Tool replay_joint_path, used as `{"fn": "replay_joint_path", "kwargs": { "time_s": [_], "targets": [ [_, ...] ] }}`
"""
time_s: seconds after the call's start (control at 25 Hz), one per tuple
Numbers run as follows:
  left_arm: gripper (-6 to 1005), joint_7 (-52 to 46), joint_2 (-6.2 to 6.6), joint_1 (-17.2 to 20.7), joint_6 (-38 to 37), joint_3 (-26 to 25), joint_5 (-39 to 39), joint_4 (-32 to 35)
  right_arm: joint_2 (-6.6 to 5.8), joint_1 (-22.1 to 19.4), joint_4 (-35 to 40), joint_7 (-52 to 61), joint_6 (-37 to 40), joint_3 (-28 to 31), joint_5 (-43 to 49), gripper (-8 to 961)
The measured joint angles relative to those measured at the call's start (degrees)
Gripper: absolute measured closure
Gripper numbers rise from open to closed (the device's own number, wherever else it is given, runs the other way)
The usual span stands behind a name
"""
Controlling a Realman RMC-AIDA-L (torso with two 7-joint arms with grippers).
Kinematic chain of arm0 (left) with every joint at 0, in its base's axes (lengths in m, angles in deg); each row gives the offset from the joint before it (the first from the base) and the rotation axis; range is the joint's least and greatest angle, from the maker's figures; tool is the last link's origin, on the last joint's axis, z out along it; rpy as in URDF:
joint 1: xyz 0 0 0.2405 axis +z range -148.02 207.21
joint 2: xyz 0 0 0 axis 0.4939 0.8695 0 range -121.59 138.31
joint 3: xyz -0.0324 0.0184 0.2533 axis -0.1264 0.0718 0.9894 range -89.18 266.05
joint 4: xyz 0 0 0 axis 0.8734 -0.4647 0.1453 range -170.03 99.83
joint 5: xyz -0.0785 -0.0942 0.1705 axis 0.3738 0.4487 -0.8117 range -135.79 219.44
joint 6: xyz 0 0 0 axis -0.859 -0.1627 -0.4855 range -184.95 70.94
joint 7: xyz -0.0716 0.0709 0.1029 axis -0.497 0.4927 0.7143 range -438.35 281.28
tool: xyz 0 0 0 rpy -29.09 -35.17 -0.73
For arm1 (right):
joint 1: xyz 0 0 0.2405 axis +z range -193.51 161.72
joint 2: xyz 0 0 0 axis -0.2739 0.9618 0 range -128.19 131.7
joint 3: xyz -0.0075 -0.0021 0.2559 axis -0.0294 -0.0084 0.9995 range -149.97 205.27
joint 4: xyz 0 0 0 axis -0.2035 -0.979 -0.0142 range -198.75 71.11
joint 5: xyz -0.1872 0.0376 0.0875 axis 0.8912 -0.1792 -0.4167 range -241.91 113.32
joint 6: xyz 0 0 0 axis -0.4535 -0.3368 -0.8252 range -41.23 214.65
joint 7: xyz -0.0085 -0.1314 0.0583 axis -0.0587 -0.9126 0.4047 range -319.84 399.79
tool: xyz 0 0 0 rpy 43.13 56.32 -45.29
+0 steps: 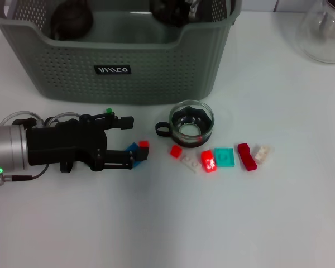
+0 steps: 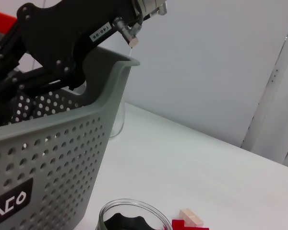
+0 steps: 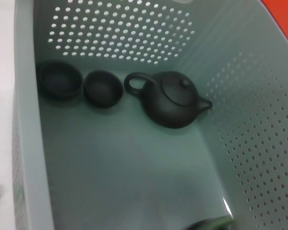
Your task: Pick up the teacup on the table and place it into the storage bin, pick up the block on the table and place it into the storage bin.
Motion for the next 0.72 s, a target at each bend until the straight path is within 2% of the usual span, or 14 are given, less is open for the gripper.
{"fn": "replay_joint_path", "kwargs": {
  "time_s": [0.12, 0.28, 0.4, 0.56, 0.6, 0.64, 0.68, 0.72],
  "targets": [
    [137, 0.00, 0.00, 0.00, -0.08, 0.06, 0.00, 0.00, 0.01, -0.04, 0.08, 0.19, 0.13, -0.03, 0.12, 807],
    [138, 0.00, 0.00, 0.00, -0.41, 0.08, 0.00, 0.00, 0.01, -1.45, 3.04, 1.32, 1.12, -0.37, 0.19, 649],
    [138, 0.00, 0.01, 0.08, -0.47, 0.04, 0.00, 0.00, -0.05, -5.47, 11.43, 3.67, 3.11, -1.80, 0.04, 521],
    [138, 0.00, 0.02, 0.20, -0.49, 0.08, 0.00, 0.00, -0.17, -12.66, 28.00, 7.54, 6.60, -2.75, -0.78, 324],
    [139, 0.00, 0.05, 0.25, -0.49, 0.08, 0.00, 0.01, -0.23, -14.82, 32.68, 8.30, 7.81, -2.77, -1.60, 315],
    [139, 0.00, 0.07, 0.29, -0.54, 0.08, 0.00, 0.01, -0.37, -18.75, 40.80, 8.89, 9.49, -2.75, -4.30, 305],
    [139, 0.00, 0.07, 0.29, -0.54, 0.08, 0.00, 0.01, -0.37, -18.75, 40.80, 8.89, 9.49, -2.75, -4.30, 295],
    [139, 0.00, 0.09, 0.31, -0.56, 0.09, -0.01, 0.00, -0.39, -20.85, 44.38, 8.93, 10.06, -2.73, -5.93, 286]
  ]
}}
